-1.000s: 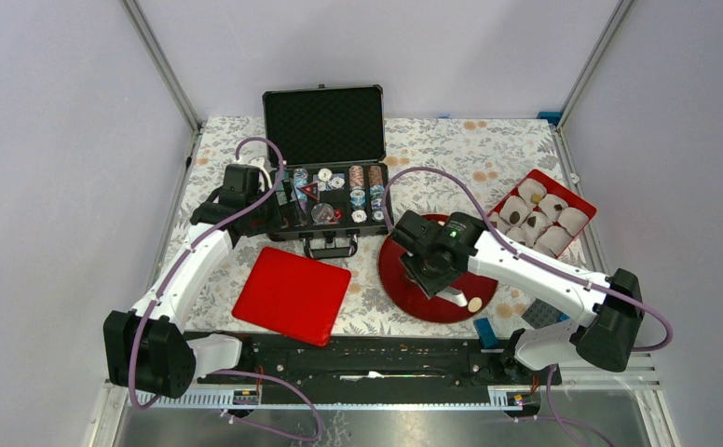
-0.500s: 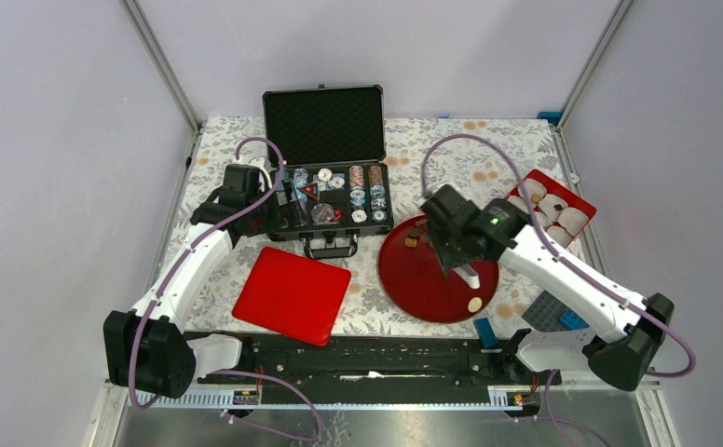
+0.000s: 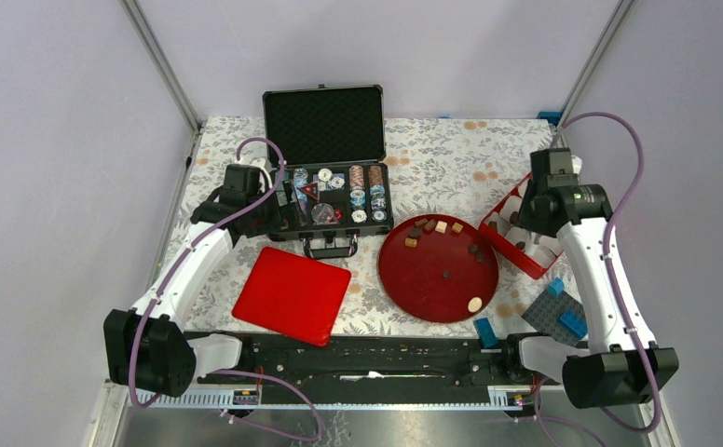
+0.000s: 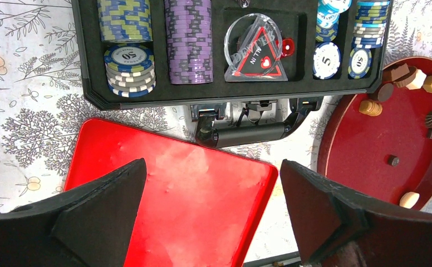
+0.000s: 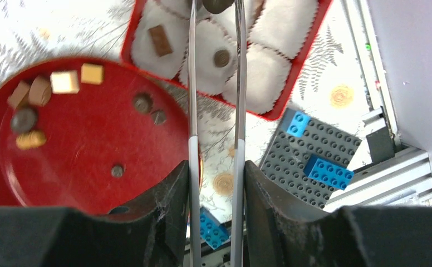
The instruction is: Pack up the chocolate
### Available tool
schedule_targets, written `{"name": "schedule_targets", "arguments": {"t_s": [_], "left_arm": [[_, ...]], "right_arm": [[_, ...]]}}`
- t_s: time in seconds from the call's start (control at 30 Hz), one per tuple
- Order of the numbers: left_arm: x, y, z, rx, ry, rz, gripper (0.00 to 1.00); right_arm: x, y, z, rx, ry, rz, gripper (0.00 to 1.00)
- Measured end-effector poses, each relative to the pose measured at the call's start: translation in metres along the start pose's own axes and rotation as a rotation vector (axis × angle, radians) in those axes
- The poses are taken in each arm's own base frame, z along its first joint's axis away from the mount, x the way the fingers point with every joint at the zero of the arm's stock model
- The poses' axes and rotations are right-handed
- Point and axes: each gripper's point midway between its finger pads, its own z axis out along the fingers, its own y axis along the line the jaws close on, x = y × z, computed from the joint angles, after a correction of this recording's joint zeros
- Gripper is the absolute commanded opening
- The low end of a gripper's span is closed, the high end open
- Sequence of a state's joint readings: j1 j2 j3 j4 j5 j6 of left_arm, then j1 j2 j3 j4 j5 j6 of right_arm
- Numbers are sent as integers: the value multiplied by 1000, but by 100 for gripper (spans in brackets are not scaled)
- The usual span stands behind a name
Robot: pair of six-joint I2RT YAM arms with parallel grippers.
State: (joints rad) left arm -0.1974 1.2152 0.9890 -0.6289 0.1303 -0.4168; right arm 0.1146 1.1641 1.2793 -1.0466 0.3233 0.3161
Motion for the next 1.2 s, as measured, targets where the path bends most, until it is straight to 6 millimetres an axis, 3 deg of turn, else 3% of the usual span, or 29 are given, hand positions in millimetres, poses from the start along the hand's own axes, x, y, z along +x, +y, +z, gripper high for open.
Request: {"name": "schedule_targets", "arguments": {"t_s": [0.17,0.6,0.8,1.2], "left_arm": [[-3,0,3,-10,8,3,99],[-1,16,18,-89,34,22,99],[-8,18,20,-111,23,31,99],[-7,22,22,-128,31,39,99]], "right_arm": [[-18,-31,23,83,-2,113,18],[-36,-75,70,217,12,219,18],[-29,-84,87,242,43,229,20],[-25,-84,108,252,79,223,37]]}}
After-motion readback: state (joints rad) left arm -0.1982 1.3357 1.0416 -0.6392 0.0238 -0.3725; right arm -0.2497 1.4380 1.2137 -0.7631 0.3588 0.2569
